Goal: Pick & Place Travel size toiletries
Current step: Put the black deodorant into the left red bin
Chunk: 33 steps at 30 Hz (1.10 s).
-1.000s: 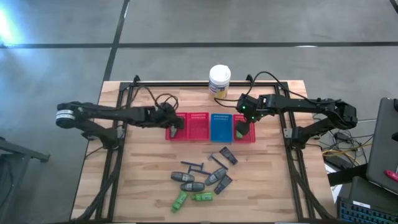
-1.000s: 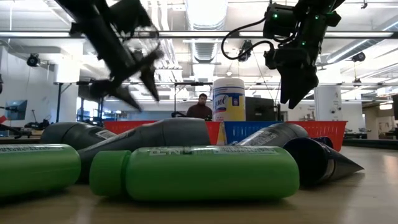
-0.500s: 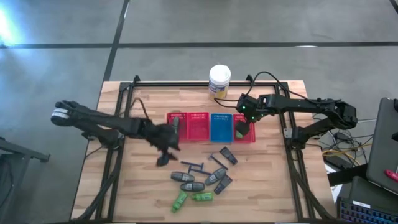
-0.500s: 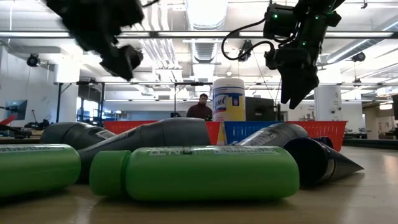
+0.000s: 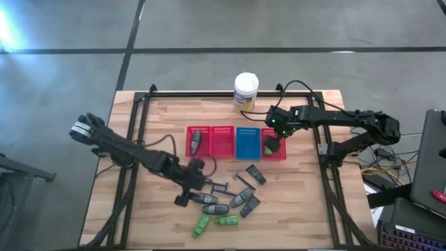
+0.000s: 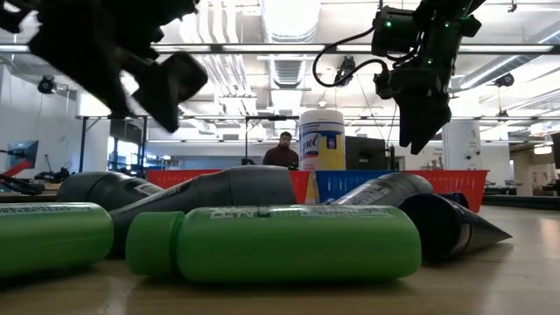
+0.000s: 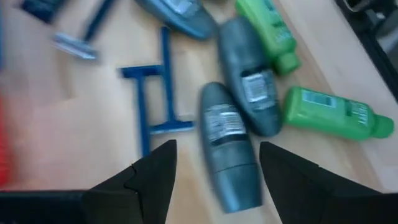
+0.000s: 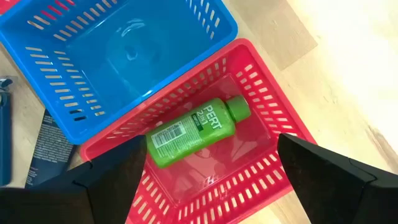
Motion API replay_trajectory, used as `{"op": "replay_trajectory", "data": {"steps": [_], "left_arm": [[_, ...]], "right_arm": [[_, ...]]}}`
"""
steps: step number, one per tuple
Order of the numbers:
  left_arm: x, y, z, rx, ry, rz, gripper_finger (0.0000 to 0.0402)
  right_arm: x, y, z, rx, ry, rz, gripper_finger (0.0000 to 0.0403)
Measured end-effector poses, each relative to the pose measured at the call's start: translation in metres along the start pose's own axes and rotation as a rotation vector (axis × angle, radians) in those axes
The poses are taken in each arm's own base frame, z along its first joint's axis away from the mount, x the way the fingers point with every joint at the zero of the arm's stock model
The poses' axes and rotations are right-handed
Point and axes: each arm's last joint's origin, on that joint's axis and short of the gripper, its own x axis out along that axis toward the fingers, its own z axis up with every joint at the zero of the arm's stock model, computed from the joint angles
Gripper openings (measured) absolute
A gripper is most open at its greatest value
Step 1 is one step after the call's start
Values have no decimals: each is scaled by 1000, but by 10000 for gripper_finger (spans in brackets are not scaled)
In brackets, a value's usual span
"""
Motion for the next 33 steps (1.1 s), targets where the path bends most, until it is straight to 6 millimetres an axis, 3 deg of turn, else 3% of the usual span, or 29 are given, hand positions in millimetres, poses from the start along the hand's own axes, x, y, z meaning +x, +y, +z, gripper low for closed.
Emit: {"op": "replay_trajectory", "data": {"steps": [6,11,17,27,33], "left_arm": [[30,-15,2,10,113,-29,234],[31,-14,8,-55,97,23,234],[43,-15,2,-138,150,21,238],[59,-15,-7,-166,212,40,309],[63,-15,-9,-172,233,36,309]], "right_arm": [[0,0,-1,-13,4,-1,359],[1,0,-1,-41,8,-3,359],[3,-1,-3,-61,15,-5,359],[10,-4,-11,-81,49,-16,359],[15,-5,-15,-80,71,-24,359]]}}
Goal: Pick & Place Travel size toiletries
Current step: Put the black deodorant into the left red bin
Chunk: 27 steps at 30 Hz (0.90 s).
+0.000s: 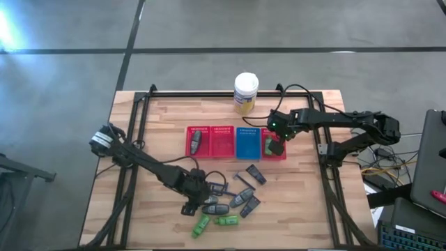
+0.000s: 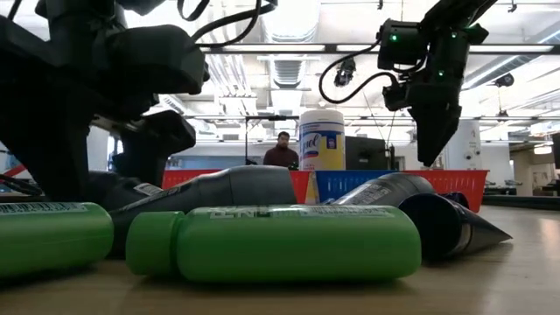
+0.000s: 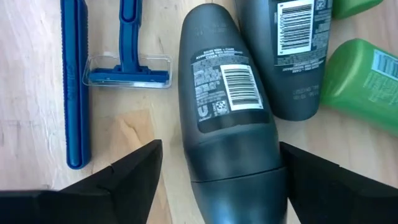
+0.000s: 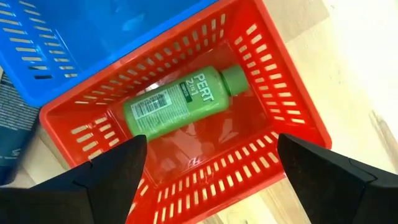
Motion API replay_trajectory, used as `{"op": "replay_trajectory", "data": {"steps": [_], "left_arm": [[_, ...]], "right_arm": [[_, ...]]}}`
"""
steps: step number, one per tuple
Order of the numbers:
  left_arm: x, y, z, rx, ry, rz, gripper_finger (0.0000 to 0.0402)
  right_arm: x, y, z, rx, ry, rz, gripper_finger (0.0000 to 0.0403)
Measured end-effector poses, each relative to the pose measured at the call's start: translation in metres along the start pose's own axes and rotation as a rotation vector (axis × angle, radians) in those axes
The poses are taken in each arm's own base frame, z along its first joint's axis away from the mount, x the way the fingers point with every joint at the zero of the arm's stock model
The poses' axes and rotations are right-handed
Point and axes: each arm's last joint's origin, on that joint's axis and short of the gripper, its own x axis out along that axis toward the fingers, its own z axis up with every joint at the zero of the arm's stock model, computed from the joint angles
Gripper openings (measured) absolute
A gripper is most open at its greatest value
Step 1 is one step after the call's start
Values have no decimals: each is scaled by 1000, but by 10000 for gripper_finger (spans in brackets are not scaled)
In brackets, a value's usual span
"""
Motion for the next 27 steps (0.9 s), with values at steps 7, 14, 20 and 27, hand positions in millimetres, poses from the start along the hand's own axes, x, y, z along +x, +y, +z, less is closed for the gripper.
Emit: {"op": "replay_trajectory", "data": {"steps": [7,14,20,27], "left_arm": [[2,1,-2,-8,0,-1,259],[4,2,-7,-95,14,-23,207],[-9,-1,-3,-212,59,-53,207],[-52,4,-1,-538,-57,45,207]], "right_arm": [[0,0,1,-1,-15,4,359],[0,0,2,-27,-18,5,359],[0,1,2,-57,-23,5,359],[0,1,6,-59,-57,14,359]]}}
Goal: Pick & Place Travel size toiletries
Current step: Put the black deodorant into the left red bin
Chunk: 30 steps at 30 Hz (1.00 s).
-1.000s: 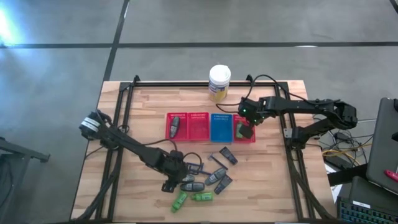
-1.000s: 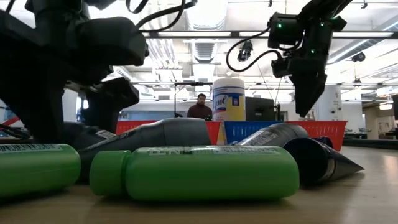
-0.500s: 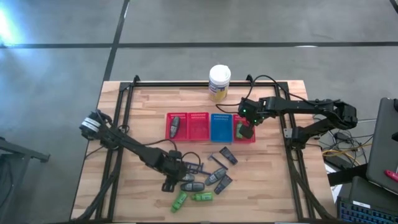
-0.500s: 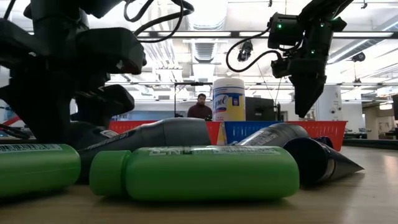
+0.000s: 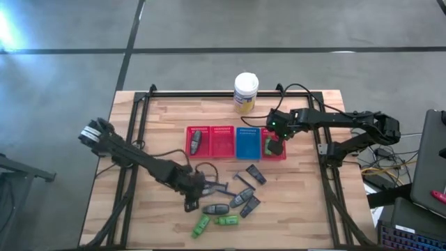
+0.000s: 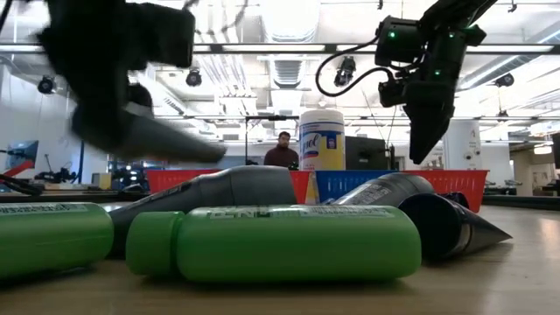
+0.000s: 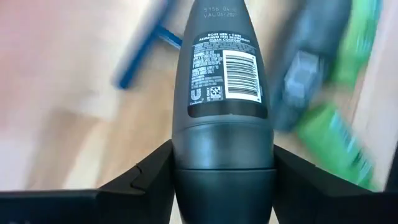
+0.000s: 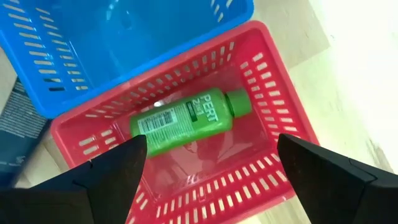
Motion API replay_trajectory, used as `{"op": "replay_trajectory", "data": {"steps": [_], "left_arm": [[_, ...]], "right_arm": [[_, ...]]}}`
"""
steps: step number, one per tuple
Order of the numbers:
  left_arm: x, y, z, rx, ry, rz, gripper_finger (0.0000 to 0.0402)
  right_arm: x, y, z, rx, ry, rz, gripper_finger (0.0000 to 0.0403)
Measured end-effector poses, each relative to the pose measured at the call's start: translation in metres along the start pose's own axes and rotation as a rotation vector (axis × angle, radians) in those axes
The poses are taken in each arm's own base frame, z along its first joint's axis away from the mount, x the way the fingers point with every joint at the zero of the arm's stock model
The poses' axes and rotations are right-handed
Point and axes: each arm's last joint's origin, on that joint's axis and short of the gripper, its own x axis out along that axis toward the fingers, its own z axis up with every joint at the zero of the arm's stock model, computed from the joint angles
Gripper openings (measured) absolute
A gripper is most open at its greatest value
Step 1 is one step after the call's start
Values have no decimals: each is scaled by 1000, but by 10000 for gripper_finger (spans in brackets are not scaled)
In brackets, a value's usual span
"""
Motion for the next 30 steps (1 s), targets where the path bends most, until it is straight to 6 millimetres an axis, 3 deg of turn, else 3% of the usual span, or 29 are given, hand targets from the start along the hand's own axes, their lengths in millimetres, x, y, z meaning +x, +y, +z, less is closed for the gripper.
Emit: {"op": "replay_trajectory", "data": {"steps": [3,7,10,13,19,30], "left_arm": [[-27,17,10,-357,-170,96,207],[-64,45,25,-864,-586,156,207],[-74,61,31,-1079,-791,140,207],[-63,74,38,-1116,-811,141,207],[-29,93,50,-1133,-692,205,207],[-3,111,56,-1114,-615,318,209]], "right_arm": [[0,0,2,2,-21,4,359],[0,-1,4,11,-42,7,359],[0,-4,6,23,-55,5,359],[0,-5,8,32,-66,2,359],[0,-7,8,42,-64,-1,359],[0,-8,7,39,-61,-3,359]]}}
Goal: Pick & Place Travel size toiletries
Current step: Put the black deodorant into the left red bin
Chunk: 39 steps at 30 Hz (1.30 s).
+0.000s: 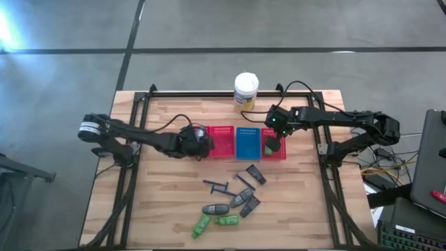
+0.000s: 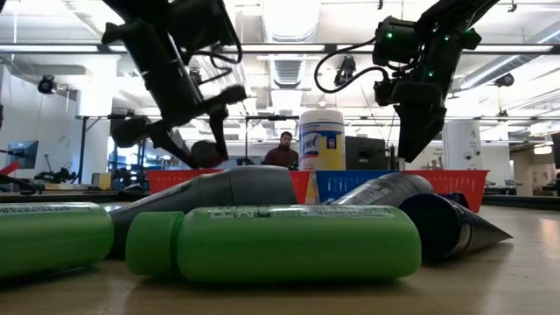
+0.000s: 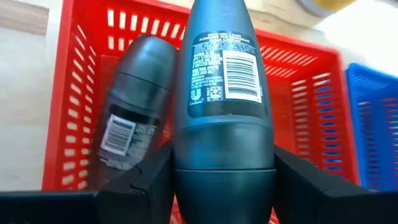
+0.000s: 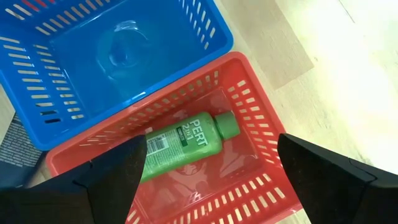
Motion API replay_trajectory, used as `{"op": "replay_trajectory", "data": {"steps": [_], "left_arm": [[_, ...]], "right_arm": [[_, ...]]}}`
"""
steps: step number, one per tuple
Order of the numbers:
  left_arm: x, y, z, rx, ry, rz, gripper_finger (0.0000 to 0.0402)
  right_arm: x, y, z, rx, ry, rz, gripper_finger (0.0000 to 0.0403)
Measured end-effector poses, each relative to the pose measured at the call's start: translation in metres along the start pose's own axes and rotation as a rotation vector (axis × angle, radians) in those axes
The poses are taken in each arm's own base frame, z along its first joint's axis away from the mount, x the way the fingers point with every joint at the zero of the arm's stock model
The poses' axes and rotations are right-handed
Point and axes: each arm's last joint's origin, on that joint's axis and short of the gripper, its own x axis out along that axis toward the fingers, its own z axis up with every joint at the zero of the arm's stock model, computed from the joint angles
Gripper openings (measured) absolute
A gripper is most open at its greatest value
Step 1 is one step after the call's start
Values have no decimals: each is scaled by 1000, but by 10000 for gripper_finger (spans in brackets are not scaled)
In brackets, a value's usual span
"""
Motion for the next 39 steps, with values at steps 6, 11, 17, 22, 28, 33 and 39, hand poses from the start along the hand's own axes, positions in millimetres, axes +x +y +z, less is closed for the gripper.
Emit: {"op": "replay_trajectory", "data": {"steps": [6,11,17,22,28,33,39], "left_arm": [[3,-1,0,69,30,-4,253],[-1,-2,1,72,90,-26,259],[-20,-6,6,151,120,-106,255],[-50,-17,-2,607,247,-383,248],[-69,-13,-45,1039,454,-617,247],[-77,-14,-77,1307,438,-746,247],[-73,-29,-106,1548,360,-869,248]], "right_arm": [[0,0,0,0,0,0,359],[0,0,0,0,1,0,359],[0,0,0,0,2,-1,359],[0,0,0,-9,3,-1,359],[0,0,0,-22,4,-1,359],[0,0,-1,-20,6,-1,359],[0,0,-2,-43,25,-5,359]]}}
